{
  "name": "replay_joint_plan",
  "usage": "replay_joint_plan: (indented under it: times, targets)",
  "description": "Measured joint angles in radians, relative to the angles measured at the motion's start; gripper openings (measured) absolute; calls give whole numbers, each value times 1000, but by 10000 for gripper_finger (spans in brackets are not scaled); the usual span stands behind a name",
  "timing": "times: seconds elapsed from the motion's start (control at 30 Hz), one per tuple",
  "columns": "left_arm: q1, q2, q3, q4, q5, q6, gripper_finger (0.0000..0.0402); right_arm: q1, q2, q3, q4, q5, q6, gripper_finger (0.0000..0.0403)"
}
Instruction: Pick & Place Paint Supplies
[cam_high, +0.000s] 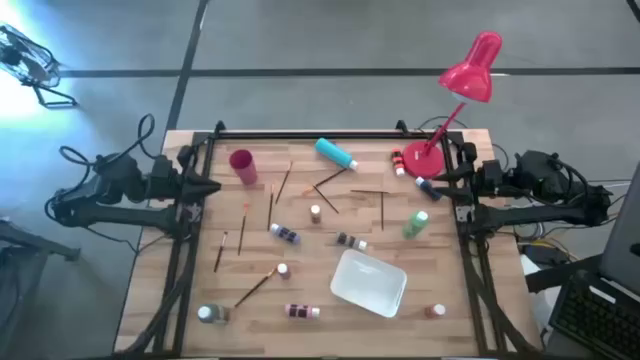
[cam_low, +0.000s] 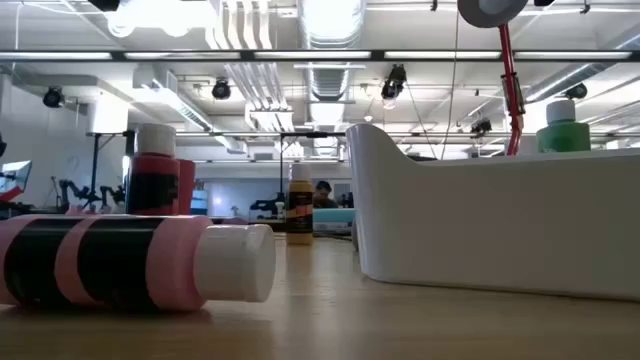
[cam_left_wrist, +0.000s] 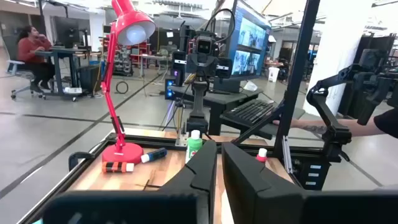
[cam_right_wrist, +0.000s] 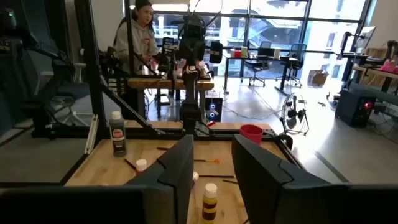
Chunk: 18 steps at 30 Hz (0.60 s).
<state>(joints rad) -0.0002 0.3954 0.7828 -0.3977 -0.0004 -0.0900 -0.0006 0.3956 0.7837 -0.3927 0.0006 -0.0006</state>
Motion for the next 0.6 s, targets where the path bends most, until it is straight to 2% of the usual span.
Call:
replay_joint_plan:
  times: [0.6]
  targets:
    - [-1, 0, 0, 0, 0, 0, 32, 0, 0, 0, 0, 0, 0, 50]
